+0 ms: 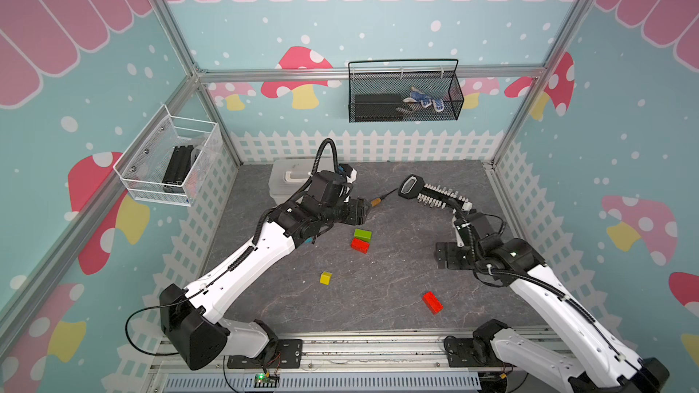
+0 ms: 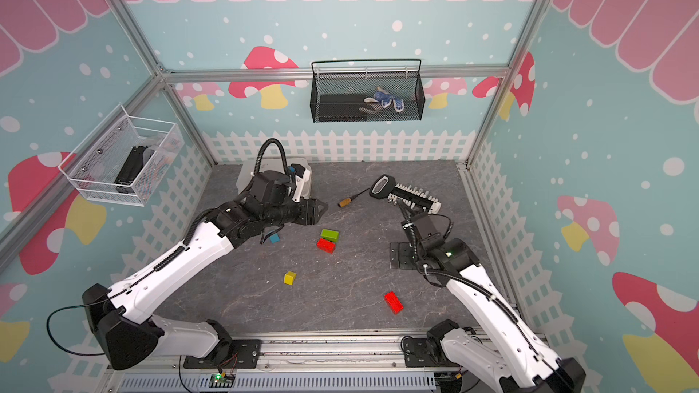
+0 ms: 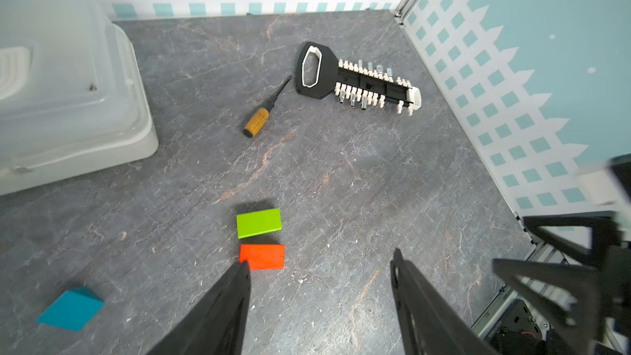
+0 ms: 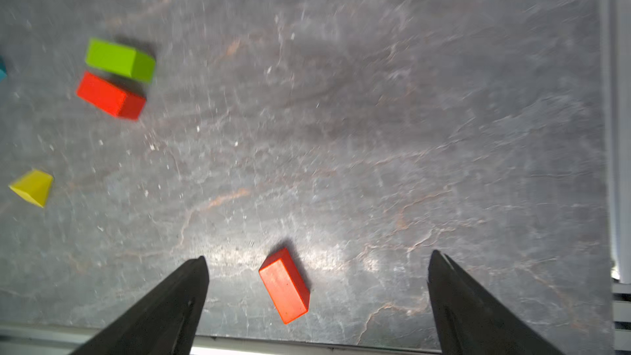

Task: Assemble a piece of candy with building blocks
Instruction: Pick up the building block from the center of the board.

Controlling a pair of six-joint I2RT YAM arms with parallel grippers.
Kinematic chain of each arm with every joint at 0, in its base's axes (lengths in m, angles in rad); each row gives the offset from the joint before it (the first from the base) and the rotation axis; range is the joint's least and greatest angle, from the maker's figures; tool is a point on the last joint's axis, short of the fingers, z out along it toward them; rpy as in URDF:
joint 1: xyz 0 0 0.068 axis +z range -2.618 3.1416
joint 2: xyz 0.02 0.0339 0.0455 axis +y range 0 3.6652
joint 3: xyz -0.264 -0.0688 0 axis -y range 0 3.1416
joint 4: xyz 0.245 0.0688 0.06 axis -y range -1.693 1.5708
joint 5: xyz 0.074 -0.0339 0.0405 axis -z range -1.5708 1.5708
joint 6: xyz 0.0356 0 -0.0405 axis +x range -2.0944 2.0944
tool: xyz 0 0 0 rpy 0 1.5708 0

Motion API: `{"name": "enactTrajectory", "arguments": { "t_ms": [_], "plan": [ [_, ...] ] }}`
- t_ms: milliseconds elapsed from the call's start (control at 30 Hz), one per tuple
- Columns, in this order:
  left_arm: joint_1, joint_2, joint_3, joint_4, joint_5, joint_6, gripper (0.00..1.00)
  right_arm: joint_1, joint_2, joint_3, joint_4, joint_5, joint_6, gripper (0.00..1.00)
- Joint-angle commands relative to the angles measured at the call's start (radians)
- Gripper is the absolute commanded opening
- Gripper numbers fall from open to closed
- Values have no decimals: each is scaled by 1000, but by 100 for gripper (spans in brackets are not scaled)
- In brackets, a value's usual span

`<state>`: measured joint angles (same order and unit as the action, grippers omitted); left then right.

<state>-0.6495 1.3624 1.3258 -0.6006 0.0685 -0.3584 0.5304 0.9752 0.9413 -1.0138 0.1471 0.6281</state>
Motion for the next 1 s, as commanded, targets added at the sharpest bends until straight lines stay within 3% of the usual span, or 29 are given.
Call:
{"name": "enactTrajectory", "arguments": {
  "t_ms": [0,233,367,567,833,967],
  "plan": [
    [3,-21,-68,1,13,34,69,72,-71,-66,-33,-43,150,99],
    [4,-70,-182,49,8,-11,69,244,-77,-208,-16,-103,209,87],
    [4,-89,-217,62,-14,-20,69,314,-20,-247,21,-87,224,74],
    [4,-110,-247,79,-37,-28,68,330,2,-292,49,36,241,68],
    [3,-93,-272,88,-48,-45,68,329,160,-316,218,-8,200,69],
    [4,-116,-299,99,-68,-47,68,330,193,-303,254,0,188,64]
  ]
}}
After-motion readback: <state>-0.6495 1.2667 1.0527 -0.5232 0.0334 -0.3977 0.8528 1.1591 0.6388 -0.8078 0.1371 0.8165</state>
